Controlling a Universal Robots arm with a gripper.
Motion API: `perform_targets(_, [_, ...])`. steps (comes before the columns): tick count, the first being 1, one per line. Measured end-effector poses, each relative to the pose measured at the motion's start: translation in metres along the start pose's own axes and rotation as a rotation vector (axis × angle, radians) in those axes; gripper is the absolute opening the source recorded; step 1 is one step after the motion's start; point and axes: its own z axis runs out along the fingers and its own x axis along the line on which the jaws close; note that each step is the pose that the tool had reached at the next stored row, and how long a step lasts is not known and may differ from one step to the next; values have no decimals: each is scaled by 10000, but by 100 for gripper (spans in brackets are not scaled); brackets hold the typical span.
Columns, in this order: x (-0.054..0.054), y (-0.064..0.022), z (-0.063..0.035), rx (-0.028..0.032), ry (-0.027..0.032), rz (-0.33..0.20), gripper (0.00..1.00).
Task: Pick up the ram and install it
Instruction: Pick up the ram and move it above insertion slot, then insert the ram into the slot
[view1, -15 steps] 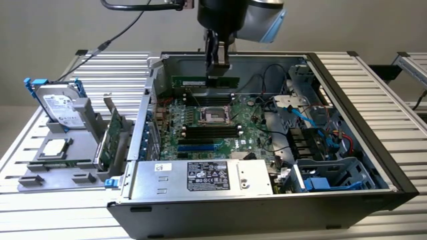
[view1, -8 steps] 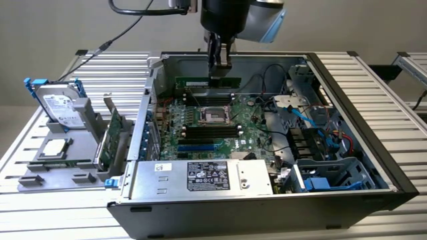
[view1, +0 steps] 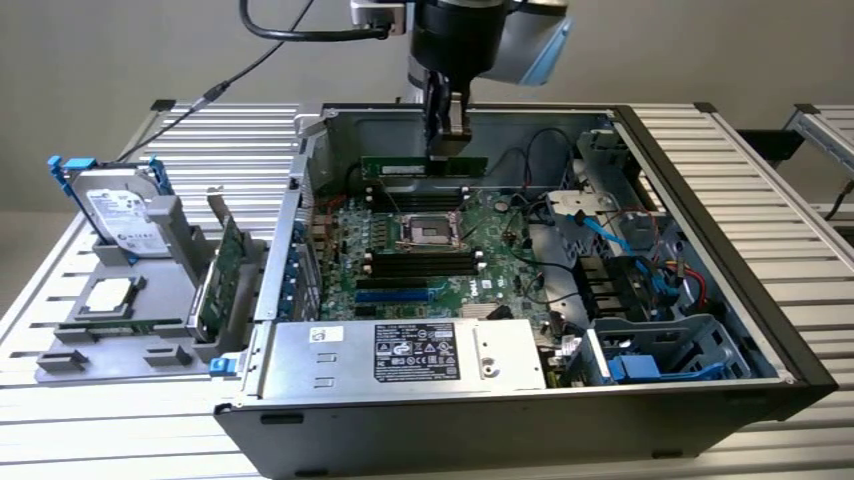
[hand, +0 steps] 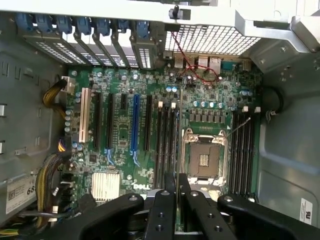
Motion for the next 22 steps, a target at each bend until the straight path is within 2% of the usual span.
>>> perform_targets(4, [-39,-19,65,-4,117,-3,14])
perform_targets(8, [-83,-38,134,-8,201,-6,14])
perform_targets(11, [-111,-54,155,-8,210,-16,14])
perform_targets(22, [-112,-55,154,-9,211,-19,14])
